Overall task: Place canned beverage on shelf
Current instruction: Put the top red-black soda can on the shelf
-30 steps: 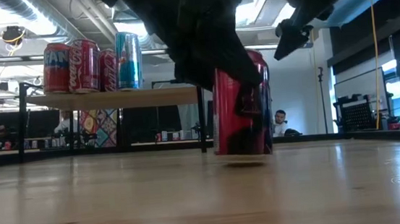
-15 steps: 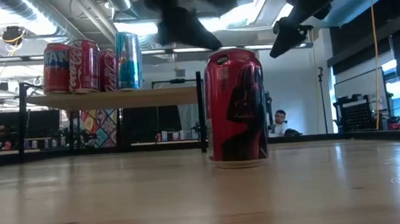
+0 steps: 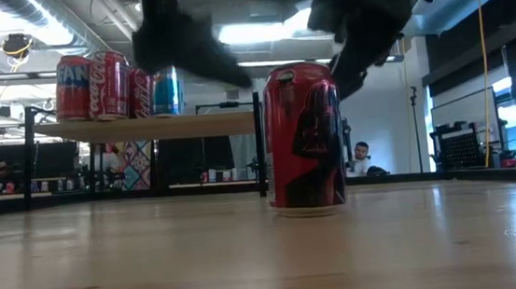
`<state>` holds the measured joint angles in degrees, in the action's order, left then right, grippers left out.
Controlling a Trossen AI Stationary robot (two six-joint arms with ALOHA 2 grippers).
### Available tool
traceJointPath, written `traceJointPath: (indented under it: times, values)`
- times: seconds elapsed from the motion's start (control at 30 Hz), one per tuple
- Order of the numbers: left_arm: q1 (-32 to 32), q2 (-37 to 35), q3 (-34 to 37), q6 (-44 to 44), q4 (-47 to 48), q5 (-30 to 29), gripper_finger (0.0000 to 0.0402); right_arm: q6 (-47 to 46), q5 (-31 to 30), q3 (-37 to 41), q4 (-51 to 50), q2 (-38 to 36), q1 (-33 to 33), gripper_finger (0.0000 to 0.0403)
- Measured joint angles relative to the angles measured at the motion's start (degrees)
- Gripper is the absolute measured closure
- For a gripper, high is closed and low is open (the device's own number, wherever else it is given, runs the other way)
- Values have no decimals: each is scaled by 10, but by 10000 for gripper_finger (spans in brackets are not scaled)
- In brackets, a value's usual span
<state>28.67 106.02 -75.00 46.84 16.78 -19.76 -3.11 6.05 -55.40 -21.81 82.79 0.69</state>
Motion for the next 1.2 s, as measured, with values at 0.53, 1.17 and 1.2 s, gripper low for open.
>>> traceJointPath:
  times: [0.53, 1.17, 1.2]
  values:
    - [-48, 70, 1, 101, -13, -78, 65, -12, -36, 0, 60, 64, -74, 22]
    - [-66, 63, 0, 128, 67, -30, 65, 8, -90, 0, 30, 48, -122, 22]
    - [-62, 60, 0, 130, 67, -28, 65, 16, -106, -1, 19, 46, -122, 22]
